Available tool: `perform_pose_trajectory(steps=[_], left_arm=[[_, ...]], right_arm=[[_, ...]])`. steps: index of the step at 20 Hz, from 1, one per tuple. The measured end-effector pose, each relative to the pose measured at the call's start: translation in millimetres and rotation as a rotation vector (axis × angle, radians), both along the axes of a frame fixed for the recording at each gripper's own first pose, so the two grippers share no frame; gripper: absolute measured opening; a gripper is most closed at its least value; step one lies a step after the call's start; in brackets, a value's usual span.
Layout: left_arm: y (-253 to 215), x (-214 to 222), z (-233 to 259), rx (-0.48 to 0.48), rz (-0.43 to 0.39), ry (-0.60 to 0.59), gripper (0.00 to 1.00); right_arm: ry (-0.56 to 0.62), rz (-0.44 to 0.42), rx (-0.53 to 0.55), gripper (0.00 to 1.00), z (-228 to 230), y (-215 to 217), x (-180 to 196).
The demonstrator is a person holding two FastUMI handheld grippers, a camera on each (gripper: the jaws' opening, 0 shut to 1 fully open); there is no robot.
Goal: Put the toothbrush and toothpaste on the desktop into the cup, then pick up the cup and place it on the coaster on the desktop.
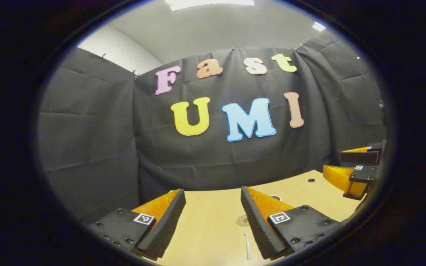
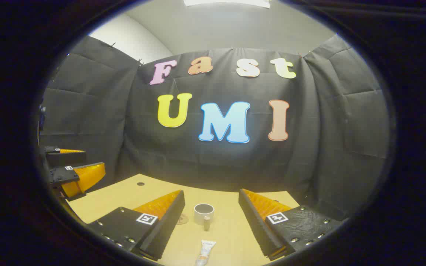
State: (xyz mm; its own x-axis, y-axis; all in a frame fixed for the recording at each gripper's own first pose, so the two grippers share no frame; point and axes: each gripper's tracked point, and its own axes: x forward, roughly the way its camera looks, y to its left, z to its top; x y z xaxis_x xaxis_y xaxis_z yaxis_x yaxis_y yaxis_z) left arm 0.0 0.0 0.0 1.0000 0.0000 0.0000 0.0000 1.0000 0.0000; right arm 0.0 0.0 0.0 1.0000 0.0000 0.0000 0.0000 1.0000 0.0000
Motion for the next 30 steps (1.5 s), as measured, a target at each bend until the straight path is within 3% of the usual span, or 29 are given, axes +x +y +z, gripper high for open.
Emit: perform_pose_trajectory(steps=[9,15,22,30], left_arm=[[-51,31,-22,-0.03,-0.098,0.033,0.98],[-77,37,-48,-0.013,-0.152,0.098,0.98],[-97,44,-117,-0.007,-0.215,0.258,0.98],[-104,56,-217,-0.058,-0.232,0.47,0.98]], right_arm=[[0.087,-0.064,-0.035,0.92,-36,-43,1],[0.183,-0.038,-0.009,0.92,-63,-35,2],[0.353,-0.002,0.032,0.92,-111,-17,15],[0.602,0.036,0.05,0.92,-191,5,24]])
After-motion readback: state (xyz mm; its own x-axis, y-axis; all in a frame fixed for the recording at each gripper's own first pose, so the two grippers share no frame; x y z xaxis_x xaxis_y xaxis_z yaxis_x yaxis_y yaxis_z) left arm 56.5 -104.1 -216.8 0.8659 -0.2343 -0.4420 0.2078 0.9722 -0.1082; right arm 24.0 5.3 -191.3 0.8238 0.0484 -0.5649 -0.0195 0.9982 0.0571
